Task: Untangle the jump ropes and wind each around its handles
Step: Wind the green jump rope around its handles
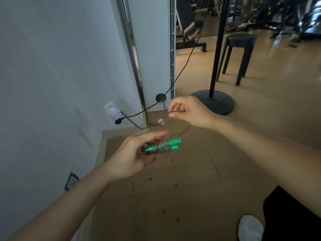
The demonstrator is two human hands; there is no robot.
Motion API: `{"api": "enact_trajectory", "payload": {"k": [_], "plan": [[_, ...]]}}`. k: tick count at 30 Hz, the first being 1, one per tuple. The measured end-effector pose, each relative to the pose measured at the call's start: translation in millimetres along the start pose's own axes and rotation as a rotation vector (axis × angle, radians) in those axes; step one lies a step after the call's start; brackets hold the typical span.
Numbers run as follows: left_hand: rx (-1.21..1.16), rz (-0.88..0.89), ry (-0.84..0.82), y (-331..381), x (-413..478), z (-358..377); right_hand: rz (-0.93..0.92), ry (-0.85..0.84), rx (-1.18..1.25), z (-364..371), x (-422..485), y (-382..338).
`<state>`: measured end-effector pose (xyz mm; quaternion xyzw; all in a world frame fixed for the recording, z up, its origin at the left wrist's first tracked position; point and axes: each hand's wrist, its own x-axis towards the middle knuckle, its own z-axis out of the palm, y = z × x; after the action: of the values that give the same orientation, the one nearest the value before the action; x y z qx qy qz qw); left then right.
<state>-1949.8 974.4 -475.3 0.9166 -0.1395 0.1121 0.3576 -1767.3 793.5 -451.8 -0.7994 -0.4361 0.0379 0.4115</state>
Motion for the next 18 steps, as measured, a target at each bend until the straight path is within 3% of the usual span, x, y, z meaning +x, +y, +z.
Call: {"api": "enact_trajectory", "payload": {"k": [6,12,18], "plan": [[-0.362,-0.201,0.325,-0.8,9.3,-8.4,0.101,-0.113,-0.007,17.9,5.5,10.3],[-0.697,-0.449,0.717,-22.3,19.1,-29.4,0.222,-0.223,0.248,33.4,-8.6,-1.5],[-0.566,-0.552,0.888,-51.9,10.9,-52.8,0.227,-0.289,0.218,49.2,-17.9,-6.3]]}}
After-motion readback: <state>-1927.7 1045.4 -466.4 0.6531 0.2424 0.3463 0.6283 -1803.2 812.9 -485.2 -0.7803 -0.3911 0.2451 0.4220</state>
